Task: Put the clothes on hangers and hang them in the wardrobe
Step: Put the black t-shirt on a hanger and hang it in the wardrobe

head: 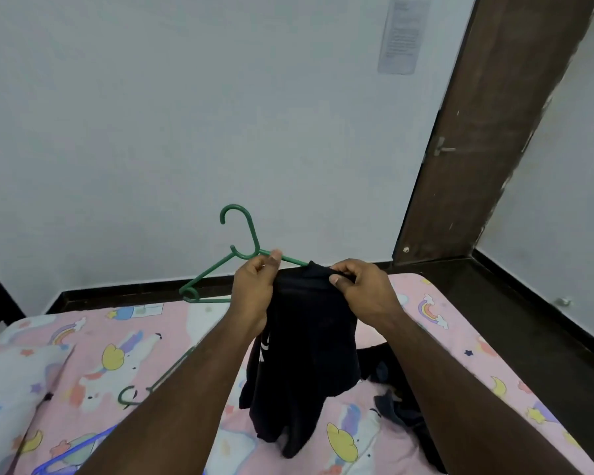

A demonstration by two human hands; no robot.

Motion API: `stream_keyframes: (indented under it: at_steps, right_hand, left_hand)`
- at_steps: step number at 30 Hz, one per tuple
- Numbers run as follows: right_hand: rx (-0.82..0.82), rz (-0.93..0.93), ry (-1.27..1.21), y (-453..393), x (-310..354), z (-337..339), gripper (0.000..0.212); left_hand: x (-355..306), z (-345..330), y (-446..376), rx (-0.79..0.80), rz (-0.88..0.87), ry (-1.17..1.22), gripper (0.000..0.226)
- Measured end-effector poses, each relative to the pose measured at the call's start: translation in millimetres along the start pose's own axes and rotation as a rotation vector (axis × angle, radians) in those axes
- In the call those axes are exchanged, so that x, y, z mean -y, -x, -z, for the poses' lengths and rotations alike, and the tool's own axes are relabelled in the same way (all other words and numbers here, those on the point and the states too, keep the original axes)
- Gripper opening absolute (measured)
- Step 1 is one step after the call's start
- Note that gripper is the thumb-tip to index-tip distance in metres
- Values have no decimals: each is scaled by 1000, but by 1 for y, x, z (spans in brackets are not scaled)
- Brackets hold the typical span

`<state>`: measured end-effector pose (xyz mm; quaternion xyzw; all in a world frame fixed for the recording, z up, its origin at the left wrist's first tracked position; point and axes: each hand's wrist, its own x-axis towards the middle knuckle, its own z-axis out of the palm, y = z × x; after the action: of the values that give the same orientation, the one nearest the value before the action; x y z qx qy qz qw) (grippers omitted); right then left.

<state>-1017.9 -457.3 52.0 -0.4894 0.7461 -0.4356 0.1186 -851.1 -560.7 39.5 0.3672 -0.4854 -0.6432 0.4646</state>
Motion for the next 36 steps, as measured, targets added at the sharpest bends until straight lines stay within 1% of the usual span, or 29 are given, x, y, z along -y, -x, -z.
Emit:
stream_keyframes:
  at_steps: [2, 3, 4, 6, 9, 11, 13, 15, 17, 18, 22, 24, 27, 29, 31, 33, 35, 36]
  right_hand:
    - [1, -1, -22, 4, -1, -3, 7]
    - [13, -7, -43, 5, -3, -5, 6]
    - [40, -18, -71, 7, -7, -7, 6]
    - [130, -50, -169, 10, -13, -7, 6]
    - [259, -105, -343, 11, -13, -2, 9]
    - [321, -109, -401, 8, -10, 0, 19]
    - [440, -130, -448, 4, -5, -1, 24]
    - [497, -161, -460, 1, -1, -2, 16]
    - [445, -153, -427, -3, 2, -1, 4]
    - [401, -137, -410, -6, 4, -1, 3]
    - [262, 14, -334, -17, 21, -11, 13]
    - [188, 79, -258, -20, 27, -19, 11]
    - [109, 84, -169, -21, 30, -27, 6]
    - [123, 57, -149, -18, 30, -29, 2]
    - [197, 34, -200, -14, 28, -29, 11]
    - [275, 42, -213, -9, 24, -29, 29]
    - [267, 43, -160, -7, 22, -31, 45]
    - [235, 38, -135, -8, 23, -32, 48]
  left_hand:
    - [-6, -4, 1, -64, 138, 87, 42]
    - [-9, -5, 1, -79, 179, 110, 44]
    - [-11, -6, 2, -80, 202, 132, 41]
    - [-12, -7, 3, -75, 220, 186, 31]
    - [-14, -7, 8, -73, 236, 230, 26]
    - [-14, -8, 11, -52, 243, 245, 25]
    - [-15, -8, 13, -31, 248, 248, 25]
    - [-14, -5, 13, -20, 257, 227, 25]
    - [-13, 1, 13, 2, 271, 201, 26]
    - [-11, 3, 14, 21, 277, 190, 27]
    - [-5, 0, 26, 118, 316, 109, 24]
    - [-3, -4, 32, 171, 354, 104, 24]
    - [-1, -7, 38, 183, 403, 168, 25]
    - [-1, -9, 39, 166, 412, 183, 25]
    - [-1, -7, 36, 164, 411, 192, 27]
    - [-1, -6, 33, 182, 403, 187, 29]
    - [-2, -8, 32, 220, 382, 137, 30]
    - [-3, -8, 31, 241, 359, 107, 30]
